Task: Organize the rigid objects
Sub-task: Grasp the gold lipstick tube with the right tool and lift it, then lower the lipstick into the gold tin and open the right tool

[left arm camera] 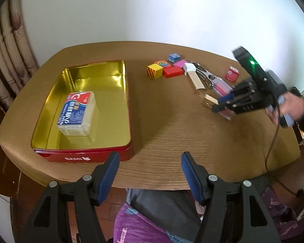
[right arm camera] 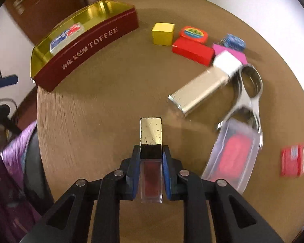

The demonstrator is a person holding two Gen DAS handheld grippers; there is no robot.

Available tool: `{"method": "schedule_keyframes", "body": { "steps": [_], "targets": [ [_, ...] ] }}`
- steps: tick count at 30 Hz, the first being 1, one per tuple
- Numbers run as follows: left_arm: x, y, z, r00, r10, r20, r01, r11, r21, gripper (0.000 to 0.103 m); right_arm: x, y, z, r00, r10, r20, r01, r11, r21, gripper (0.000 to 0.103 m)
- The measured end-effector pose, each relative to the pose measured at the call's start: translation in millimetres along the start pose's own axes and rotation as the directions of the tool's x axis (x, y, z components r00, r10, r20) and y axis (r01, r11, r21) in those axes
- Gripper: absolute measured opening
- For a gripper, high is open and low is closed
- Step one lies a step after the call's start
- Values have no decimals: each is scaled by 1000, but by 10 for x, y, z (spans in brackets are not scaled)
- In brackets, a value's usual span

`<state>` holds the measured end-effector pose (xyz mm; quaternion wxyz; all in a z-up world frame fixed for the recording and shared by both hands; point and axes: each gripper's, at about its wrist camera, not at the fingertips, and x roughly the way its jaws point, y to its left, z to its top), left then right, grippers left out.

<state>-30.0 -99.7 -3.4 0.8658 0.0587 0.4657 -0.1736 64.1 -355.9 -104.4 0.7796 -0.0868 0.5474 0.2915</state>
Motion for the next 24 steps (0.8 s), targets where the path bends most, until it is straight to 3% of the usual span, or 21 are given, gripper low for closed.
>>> {"method": "schedule_keyframes", "body": {
  "steps": [3,6,11,16,20,24],
  "targets": [
    [-84,34,-39,999,4,33,-3,1000,-1,65,-220,63,-14,993,84,87,-95,988,122,18],
    [-165,76,-72,998,4,61,-4,1000,-1,65,-548,333,210,964,168,206,-197,972,130,18],
    [-225,221,-104,997,20,78,-18,999,-28,65,-709,851,1062,926,248,283,-281,956,82,18],
    [-249,384,-169,993,50,110,-45,998,-47,65,-188,1009,1877,940,243,240,-278,952,127,18],
    [-239,409,-233,986,114,122,-115,993,2,65,253,1079,2230,964,204,171,-229,963,142,18],
    [-145,477,-248,989,98,108,-99,995,7,65,564,1086,2478,983,147,110,-160,979,126,18]
  ]
}}
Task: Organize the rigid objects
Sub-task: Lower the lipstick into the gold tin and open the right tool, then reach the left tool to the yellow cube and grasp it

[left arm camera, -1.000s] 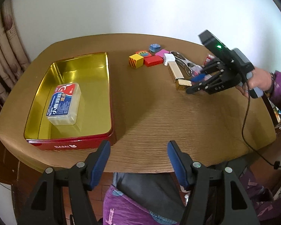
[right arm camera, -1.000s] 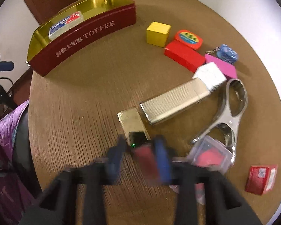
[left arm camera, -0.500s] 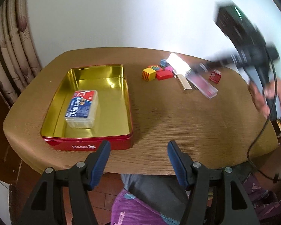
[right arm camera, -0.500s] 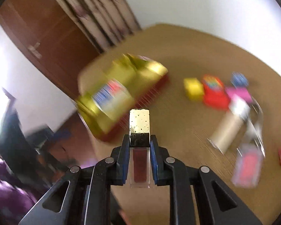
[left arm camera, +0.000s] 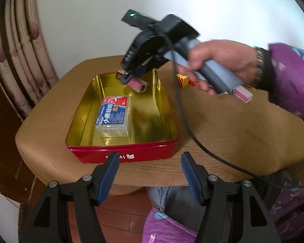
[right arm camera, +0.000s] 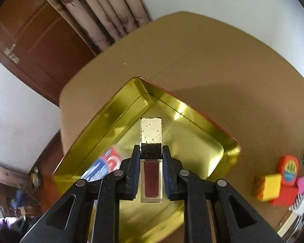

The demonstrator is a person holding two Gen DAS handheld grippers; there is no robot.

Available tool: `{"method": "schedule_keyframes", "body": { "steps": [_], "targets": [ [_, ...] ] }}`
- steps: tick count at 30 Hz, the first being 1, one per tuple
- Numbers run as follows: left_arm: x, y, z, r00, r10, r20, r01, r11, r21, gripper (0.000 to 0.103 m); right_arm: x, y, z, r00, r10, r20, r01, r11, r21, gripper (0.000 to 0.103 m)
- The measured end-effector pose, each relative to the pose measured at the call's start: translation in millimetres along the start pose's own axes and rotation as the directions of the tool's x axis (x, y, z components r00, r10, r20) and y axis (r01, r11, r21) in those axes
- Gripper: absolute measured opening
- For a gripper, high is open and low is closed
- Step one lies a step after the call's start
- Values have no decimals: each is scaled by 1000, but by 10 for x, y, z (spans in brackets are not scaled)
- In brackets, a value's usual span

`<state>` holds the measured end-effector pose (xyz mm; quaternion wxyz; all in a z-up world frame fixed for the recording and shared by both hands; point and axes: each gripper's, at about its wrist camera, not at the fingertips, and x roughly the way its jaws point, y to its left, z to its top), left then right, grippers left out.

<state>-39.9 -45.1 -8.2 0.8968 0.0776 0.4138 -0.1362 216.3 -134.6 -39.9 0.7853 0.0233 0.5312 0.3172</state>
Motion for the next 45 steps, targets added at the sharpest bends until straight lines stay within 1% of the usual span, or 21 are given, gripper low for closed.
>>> {"method": "schedule_keyframes", "body": {
  "steps": [3,5,8,10,14,15,17,18,20,22,25,27,29,30,31,33,35,39,42,43,45],
  "targets": [
    [120,151,-21,995,-75,-62,70,994,-84,65,139,11,87,1000,-7,-28,7,1000,4,18],
    [129,267,-26,993,-102,-67,91,986,-142,65,275,51,164,999,-23,-44,23,1000,1,18],
    [148,308,-32,990,-119,-71,106,981,-164,65,456,96,303,997,-26,-66,28,999,23,18],
    [169,293,-39,992,-105,-77,93,984,-152,65,547,135,352,997,-31,-70,33,999,36,20],
    [232,197,-50,991,-80,-107,68,991,-114,65,479,122,316,1000,1,-27,1,998,67,28],
    [260,171,-52,989,-83,-121,70,991,-111,65,427,133,291,1000,-3,-8,4,998,66,33],
    [291,167,-71,985,-100,-139,86,990,-108,65,140,144,162,996,-17,82,12,998,62,36],
    [300,154,-68,984,-106,-145,90,990,-109,65,-45,136,59,990,-5,144,-4,998,64,36],
    [273,109,-98,984,-113,-135,100,990,-97,65,-347,151,-197,972,12,236,-28,997,66,43],
    [267,13,-125,980,-134,-148,125,989,-73,65,-705,155,-632,944,-45,326,24,997,67,63],
    [288,-95,-165,975,-139,-175,132,990,-54,65,-1112,90,-1340,910,-132,393,108,991,83,64],
    [306,-166,-184,968,-153,-198,147,988,-44,65,-1397,-59,-1847,882,-228,413,191,973,129,65],
    [290,-216,-199,968,-155,-195,151,988,-38,65,-1635,-274,-2204,864,-299,405,247,953,177,67],
    [276,-264,-196,968,-154,-196,151,988,-31,65,-1782,-423,-2436,842,-370,393,302,927,224,67],
    [267,-313,-188,967,-162,-199,161,987,-23,65,-1896,-541,-2605,826,-412,385,332,907,258,70],
    [230,-444,-129,964,-178,-197,182,983,2,65,-2064,-883,-3001,802,-497,331,386,854,348,71],
    [218,-626,-20,968,-170,-186,181,982,46,65,-2187,-1185,-3321,779,-559,285,423,803,420,72],
    [256,-943,281,969,-184,-164,203,973,106,65,-2339,-1637,-3792,764,-606,222,431,735,523,72],
    [342,-1140,523,969,-188,-158,210,968,136,65,-2314,-1755,-3900,776,-591,220,390,724,569,75],
    [416,-1200,609,969,-185,-161,208,968,141,65,-2313,-1782,-3919,775,-590,227,383,724,574,76],
    [528,-1271,793,967,-187,-175,213,967,141,65,-2315,-1811,-3938,775,-579,252,365,737,570,80]
  ]
}}
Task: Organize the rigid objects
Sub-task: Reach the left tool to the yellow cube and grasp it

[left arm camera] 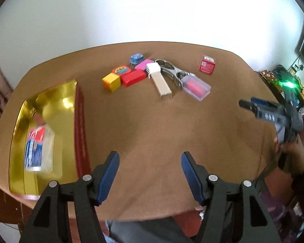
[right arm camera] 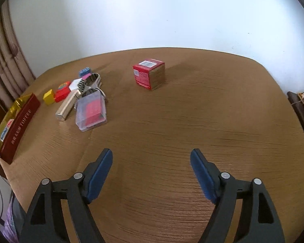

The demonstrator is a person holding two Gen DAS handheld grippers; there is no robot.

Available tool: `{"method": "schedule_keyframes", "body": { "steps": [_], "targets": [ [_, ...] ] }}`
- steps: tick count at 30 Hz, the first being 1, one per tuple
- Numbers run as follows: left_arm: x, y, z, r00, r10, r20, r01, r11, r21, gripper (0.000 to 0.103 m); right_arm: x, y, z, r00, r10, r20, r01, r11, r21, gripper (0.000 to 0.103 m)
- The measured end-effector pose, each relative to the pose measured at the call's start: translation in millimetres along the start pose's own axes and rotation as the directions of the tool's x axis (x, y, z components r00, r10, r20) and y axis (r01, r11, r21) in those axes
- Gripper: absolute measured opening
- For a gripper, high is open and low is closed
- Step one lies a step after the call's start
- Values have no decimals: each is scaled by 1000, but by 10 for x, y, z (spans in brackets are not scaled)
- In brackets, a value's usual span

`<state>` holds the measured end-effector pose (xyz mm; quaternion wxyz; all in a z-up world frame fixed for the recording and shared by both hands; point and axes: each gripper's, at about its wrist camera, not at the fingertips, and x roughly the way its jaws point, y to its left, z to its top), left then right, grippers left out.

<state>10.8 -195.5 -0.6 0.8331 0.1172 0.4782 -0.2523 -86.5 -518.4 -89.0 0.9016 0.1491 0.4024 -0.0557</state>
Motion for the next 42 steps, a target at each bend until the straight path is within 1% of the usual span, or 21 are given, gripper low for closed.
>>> {"method": "schedule_keyframes", "body": {
  "steps": [2,6,8,9,11,12,13,14,16,17,19,21,25,28,31,37,40,41,42],
  "targets": [
    [76,24,194,1000,2,6,-2,1000,-4,65,-31,53,-27,1000,-2,16,2,1000,-11,84],
    [252,190,576,997,73,-6,-73,997,-27,65,-74,121,-53,999,12,31,-11,999,-39,89],
    [365,311,820,996,89,-2,-89,995,-37,65,-31,111,-62,999,31,30,-30,999,-24,89],
    [399,340,900,996,92,-3,-92,995,-24,65,-11,87,-73,999,42,26,-41,999,-11,90],
    [565,389,1076,992,125,-17,-125,992,16,65,15,34,-77,998,60,17,-60,998,18,90],
    [646,413,1138,990,138,-26,-138,990,31,65,15,2,-75,997,74,18,-75,997,34,90],
    [758,444,1209,989,138,-45,-135,989,53,65,13,-32,-78,996,87,22,-88,995,51,90],
    [844,479,1250,988,139,-68,-136,989,53,65,10,-45,-81,996,92,22,-93,994,58,90],
    [1036,583,1329,983,128,-133,-128,992,8,65,19,-65,-83,993,113,20,-114,991,70,91],
    [1106,635,1352,982,102,-159,-108,994,-27,65,20,-64,-83,993,117,18,-118,990,71,91],
    [1197,722,1410,982,53,-184,-73,992,-101,65,36,-43,-78,992,123,9,-124,990,66,92],
    [1266,789,1456,979,40,-201,-74,984,-164,65,57,-12,-71,991,136,-3,-135,989,55,92],
    [1402,916,1536,974,7,-225,-73,955,-286,65,76,15,-73,987,161,-14,-160,986,50,92],
    [1485,975,1554,972,13,-233,-91,942,-324,65,85,8,-76,984,177,-17,-176,983,56,92],
    [1526,1000,1557,970,47,-239,-129,931,-341,65,82,-2,-77,981,191,-19,-190,980,64,93],
    [1619,1055,1513,965,29,-262,-132,913,-386,65,65,-23,-73,977,213,-12,-212,975,72,94],
    [1657,1114,1484,971,6,-241,-112,897,-428,65,64,-35,-73,975,221,-12,-219,972,78,94],
    [1665,1143,1466,970,5,-242,-115,889,-442,64,63,-42,-74,975,222,-11,-221,972,81,95],
    [1657,1170,1445,974,-19,-224,-90,880,-467,52,60,-50,-73,975,223,-9,-221,972,85,95]
  ]
}}
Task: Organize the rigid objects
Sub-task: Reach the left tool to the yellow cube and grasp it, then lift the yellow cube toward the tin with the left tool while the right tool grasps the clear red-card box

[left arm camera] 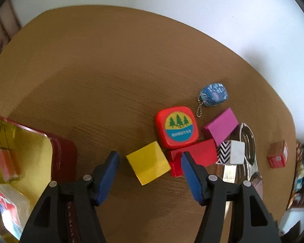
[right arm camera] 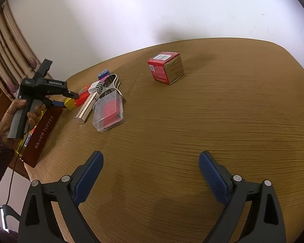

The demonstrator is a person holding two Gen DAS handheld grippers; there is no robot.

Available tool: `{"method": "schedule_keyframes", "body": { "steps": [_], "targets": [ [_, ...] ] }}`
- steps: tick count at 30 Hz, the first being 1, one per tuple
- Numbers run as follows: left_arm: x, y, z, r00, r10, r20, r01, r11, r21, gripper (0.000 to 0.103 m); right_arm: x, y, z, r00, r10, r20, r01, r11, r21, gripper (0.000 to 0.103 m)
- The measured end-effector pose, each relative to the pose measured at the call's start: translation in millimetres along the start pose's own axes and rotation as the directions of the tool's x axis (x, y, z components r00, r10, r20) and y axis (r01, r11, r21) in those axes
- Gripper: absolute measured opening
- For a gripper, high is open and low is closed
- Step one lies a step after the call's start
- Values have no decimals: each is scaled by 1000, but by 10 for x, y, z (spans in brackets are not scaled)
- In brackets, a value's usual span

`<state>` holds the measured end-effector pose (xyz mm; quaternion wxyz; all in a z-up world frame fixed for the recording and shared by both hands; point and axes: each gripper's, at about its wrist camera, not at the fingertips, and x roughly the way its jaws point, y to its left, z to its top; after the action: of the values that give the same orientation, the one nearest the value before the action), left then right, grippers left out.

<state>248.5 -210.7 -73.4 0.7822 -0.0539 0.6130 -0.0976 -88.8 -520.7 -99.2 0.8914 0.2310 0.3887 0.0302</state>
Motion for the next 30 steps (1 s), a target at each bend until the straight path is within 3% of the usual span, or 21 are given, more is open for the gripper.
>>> {"method": "schedule_keyframes", "body": {
  "steps": [1,4,7,9,17,25,30],
  "targets": [
    [-19,32,-15,999,-43,14,44,999,-14,40,0,-6,4,1000,1,0,-1,1000,2,95],
    [-72,40,-55,999,-22,38,22,1000,0,33,5,-22,-2,1000,5,1,-5,1000,9,96],
    [-129,15,-127,998,-9,57,7,1000,28,31,9,-37,-13,1000,8,3,-8,1000,14,96],
    [-172,42,-199,998,-35,60,34,999,17,31,11,-46,-22,1000,8,6,-8,1000,17,96],
    [-664,-35,-902,991,-110,79,102,990,94,31,52,89,49,1000,11,-1,-11,1000,-8,96],
    [-928,-182,-1606,990,-121,75,110,984,143,31,306,721,298,1000,-8,6,9,981,-193,96],
    [-850,-194,-1680,990,-126,68,115,983,144,32,542,899,406,999,-38,-6,35,965,-260,96]
  ]
}}
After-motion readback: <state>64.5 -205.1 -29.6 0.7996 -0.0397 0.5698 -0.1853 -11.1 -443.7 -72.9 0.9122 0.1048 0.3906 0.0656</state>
